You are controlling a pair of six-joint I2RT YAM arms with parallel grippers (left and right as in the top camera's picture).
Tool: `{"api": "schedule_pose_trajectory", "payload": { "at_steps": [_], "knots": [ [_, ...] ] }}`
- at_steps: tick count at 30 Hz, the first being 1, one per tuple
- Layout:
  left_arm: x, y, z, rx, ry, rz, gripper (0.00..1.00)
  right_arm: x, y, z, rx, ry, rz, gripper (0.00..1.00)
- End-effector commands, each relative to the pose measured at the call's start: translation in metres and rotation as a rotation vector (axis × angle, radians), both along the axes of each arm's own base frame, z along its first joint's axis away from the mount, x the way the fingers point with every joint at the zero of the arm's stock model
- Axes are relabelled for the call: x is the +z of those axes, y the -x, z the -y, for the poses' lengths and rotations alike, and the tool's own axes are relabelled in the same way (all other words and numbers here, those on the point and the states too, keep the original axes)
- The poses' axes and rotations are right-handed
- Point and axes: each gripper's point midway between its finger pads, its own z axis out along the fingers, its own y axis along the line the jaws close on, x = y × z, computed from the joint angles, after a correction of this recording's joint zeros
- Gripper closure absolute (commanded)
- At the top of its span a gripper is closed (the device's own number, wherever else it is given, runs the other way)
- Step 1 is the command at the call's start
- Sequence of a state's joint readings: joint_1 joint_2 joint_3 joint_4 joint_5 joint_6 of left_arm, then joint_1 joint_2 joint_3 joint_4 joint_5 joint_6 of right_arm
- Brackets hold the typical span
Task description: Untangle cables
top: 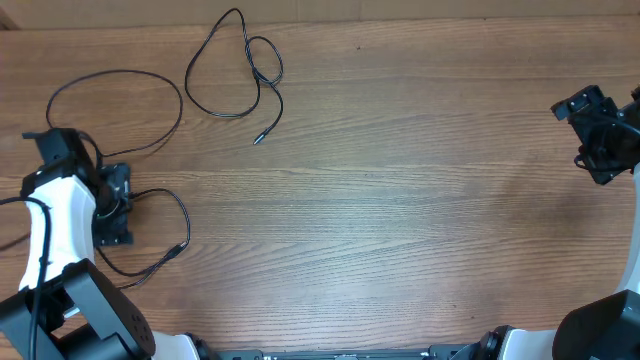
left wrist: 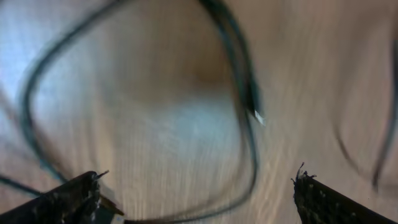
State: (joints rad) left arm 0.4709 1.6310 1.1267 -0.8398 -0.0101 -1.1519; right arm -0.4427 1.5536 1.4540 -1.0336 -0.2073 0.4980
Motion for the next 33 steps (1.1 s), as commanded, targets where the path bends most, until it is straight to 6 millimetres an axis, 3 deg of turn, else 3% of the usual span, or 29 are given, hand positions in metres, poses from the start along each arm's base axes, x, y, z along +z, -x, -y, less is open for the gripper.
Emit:
{"api": "schedule_pose_trajectory", "payload": {
  "at_steps": [1,6,11,14,17,22,25,33],
  "knots": [
    [0.034,-0.025,0.019,-0.331,-0.065,0.098,0.00,0.010,-0.001,-0.009,0.079,0.008,0.032,0.00],
    [0.087,-0.037,0.044,-0.524,-0.192,0.229,0.01,0.031,-0.002,-0.013,0.175,0.068,0.087,0.04],
    [0.157,-0.034,0.082,-0.659,-0.328,0.424,0.01,0.087,0.012,-0.021,0.205,0.168,0.222,0.03],
    [0.192,-0.024,0.107,-0.730,-0.388,0.529,0.00,0.120,0.029,-0.038,0.245,0.227,0.305,0.02],
    [0.217,-0.010,0.128,-0.782,-0.443,0.600,0.01,0.150,0.049,-0.068,0.344,0.300,0.395,0.02],
    [0.243,0.022,0.145,-0.806,-0.534,0.649,0.00,0.191,0.089,-0.118,0.531,0.426,0.541,0.00],
    [0.249,0.046,0.147,-0.771,-0.544,0.661,0.00,0.208,0.118,-0.130,0.548,0.497,0.600,0.00],
    [0.255,0.089,0.158,-0.795,-0.555,0.752,0.01,0.206,0.173,-0.148,0.610,0.496,0.622,0.00]
  ]
}}
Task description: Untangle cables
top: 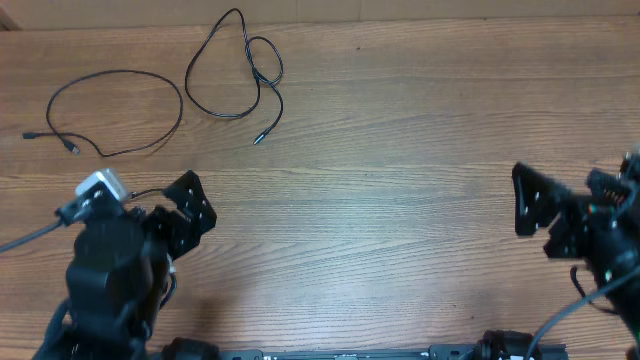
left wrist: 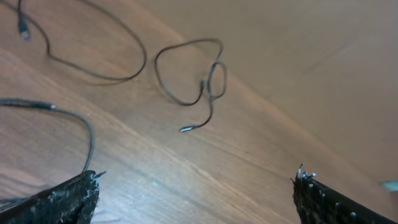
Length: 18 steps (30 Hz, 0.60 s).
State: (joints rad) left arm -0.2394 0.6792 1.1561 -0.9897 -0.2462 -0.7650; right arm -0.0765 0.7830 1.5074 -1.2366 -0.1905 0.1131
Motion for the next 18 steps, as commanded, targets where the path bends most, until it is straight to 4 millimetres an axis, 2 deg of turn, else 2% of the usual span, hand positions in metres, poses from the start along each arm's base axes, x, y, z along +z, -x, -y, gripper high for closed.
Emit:
{"api": "schedule_pose_trajectory", "payload": {
  "at_steps": [1,6,10,13,18],
  "knots": [
    [-0.002,0.013,-0.004,0.027,0.008,0.039,0.00,0.005,0.014,-0.001,0.007,0.028,0.023,0.00],
    [-0.025,0.026,-0.002,0.028,0.058,0.039,0.00,0.008,0.042,-0.008,0.048,0.043,0.065,0.00],
    [-0.047,0.026,-0.012,0.087,0.027,0.009,0.00,0.011,0.063,-0.010,0.070,0.055,0.108,0.00],
    [-0.056,0.024,-0.014,0.105,0.009,-0.005,0.01,0.015,0.062,-0.010,0.073,0.054,0.128,0.00],
    [-0.063,0.025,-0.016,0.114,-0.008,-0.028,0.01,0.036,0.044,-0.011,0.070,0.054,0.236,0.00]
  ]
}}
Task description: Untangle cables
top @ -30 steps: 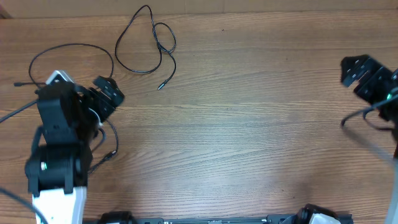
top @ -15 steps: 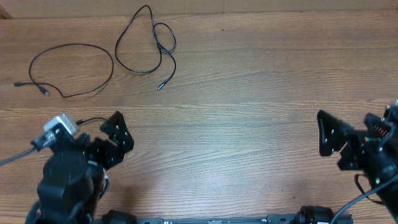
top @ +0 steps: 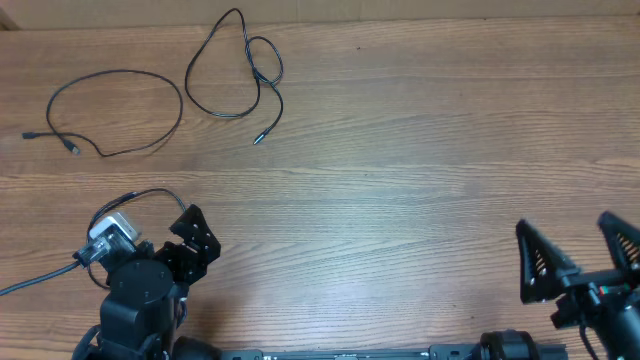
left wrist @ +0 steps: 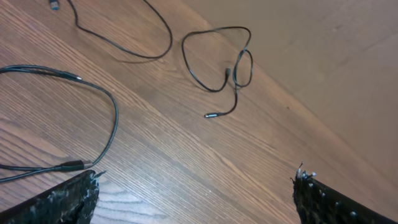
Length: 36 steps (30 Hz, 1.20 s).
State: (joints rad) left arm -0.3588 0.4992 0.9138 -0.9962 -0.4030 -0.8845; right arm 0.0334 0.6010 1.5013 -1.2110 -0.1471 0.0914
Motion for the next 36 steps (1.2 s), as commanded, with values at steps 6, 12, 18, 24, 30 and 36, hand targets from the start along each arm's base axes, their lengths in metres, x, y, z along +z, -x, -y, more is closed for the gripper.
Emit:
{"api": "schedule_pose_trajectory", "payload": {
  "at_steps": [6,12,18,24,30,36],
  "knots": [
    [-0.008,0.004,-0.008,0.037,-0.021,-0.020,0.00,0.034,-0.021,0.001,-0.008,0.007,0.161,0.00],
    [-0.013,0.008,-0.009,0.036,-0.033,-0.047,0.01,0.048,-0.022,0.001,-0.008,0.005,0.216,0.00],
    [-0.013,0.008,-0.009,0.036,-0.033,-0.047,0.00,0.052,-0.023,0.003,-0.020,0.010,0.233,0.00],
    [-0.013,0.008,-0.009,0.036,-0.033,-0.047,0.00,0.050,-0.025,0.005,-0.033,0.012,0.223,0.00],
    [-0.013,0.008,-0.009,0.036,-0.033,-0.047,0.01,0.033,-0.039,0.005,-0.034,0.015,0.187,0.00],
    [-0.013,0.008,-0.009,0.036,-0.033,-0.047,0.01,-0.002,-0.064,0.008,-0.060,0.018,0.198,0.00]
  ]
}}
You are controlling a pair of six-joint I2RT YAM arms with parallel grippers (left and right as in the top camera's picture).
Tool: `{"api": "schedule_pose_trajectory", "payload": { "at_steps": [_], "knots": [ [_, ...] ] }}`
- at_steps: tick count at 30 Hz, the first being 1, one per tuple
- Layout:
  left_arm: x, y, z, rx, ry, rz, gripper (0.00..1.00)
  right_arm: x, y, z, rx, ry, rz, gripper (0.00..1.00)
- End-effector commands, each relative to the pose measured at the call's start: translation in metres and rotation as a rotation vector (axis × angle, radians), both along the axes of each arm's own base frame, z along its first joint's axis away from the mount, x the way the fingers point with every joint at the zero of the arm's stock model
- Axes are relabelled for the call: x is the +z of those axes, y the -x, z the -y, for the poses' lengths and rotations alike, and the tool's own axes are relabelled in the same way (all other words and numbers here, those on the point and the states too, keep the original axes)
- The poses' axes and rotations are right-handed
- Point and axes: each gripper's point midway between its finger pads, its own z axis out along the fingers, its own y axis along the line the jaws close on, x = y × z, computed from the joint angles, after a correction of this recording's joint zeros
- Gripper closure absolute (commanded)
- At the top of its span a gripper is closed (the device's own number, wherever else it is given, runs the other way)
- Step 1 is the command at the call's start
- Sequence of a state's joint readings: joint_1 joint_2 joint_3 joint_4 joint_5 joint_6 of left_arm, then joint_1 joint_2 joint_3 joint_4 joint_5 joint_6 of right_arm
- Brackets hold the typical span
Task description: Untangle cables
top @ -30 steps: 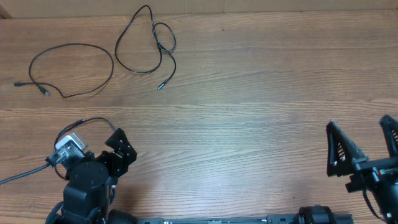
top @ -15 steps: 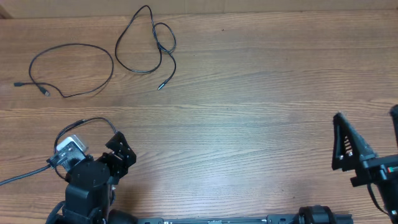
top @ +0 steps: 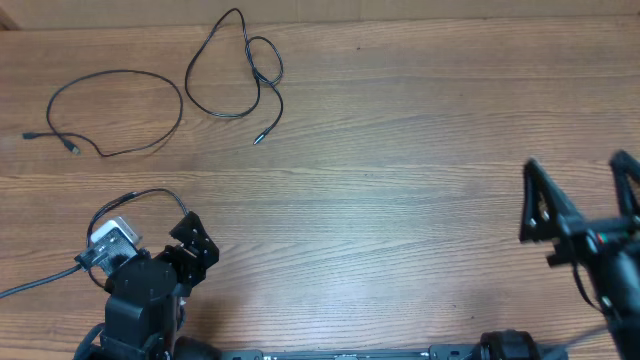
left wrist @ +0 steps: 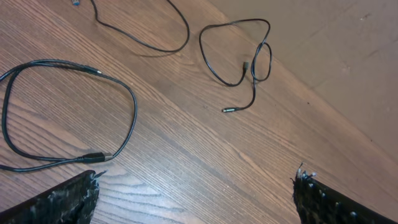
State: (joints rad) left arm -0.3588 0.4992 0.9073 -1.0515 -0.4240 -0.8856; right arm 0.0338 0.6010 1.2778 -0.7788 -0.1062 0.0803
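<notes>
Three thin black cables lie apart on the wooden table (top: 400, 150). One open loop (top: 115, 108) is at the far left, seen too as the far-left cable (left wrist: 143, 37). A second cable with a small twisted loop (top: 240, 70) lies beside it and shows as the twisted cable (left wrist: 242, 56). The third cable (left wrist: 74, 112) curls in front of my left gripper (left wrist: 199, 190), and in the overhead view this near cable (top: 140, 193) is partly hidden by the arm. My left gripper (top: 197, 245) is open and empty. My right gripper (top: 580, 195) is open, far from all cables.
The table's far edge (left wrist: 348, 37) meets a plain brown surface behind the cables. The left arm's own grey lead (top: 40, 280) trails off the near left corner. Both arm bases sit at the near edge.
My right gripper has moved away from the near edge toward the middle right of the table. The left arm has barely shifted, its view a little farther back. No cable has moved.
My left gripper was low at the left edge, right over the near cable, with the right arm at the far right. Then both arms stood back near the front edge, open and empty, the three cables lying separate. Now the right gripper has come forward again.
</notes>
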Motion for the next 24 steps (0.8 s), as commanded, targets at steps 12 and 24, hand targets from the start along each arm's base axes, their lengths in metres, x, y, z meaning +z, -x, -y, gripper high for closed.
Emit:
{"api": "schedule_pose_trajectory", "payload": {
  "at_steps": [12,24],
  "knots": [
    [-0.001,0.001,-0.003,0.019,-0.001,0.007,0.00,-0.127,-0.017,0.020,-0.095,0.005,0.088,0.00],
    [-0.001,0.001,-0.003,0.019,-0.001,0.007,0.01,-0.212,-0.033,0.028,-0.134,0.001,0.146,0.00]
  ]
}}
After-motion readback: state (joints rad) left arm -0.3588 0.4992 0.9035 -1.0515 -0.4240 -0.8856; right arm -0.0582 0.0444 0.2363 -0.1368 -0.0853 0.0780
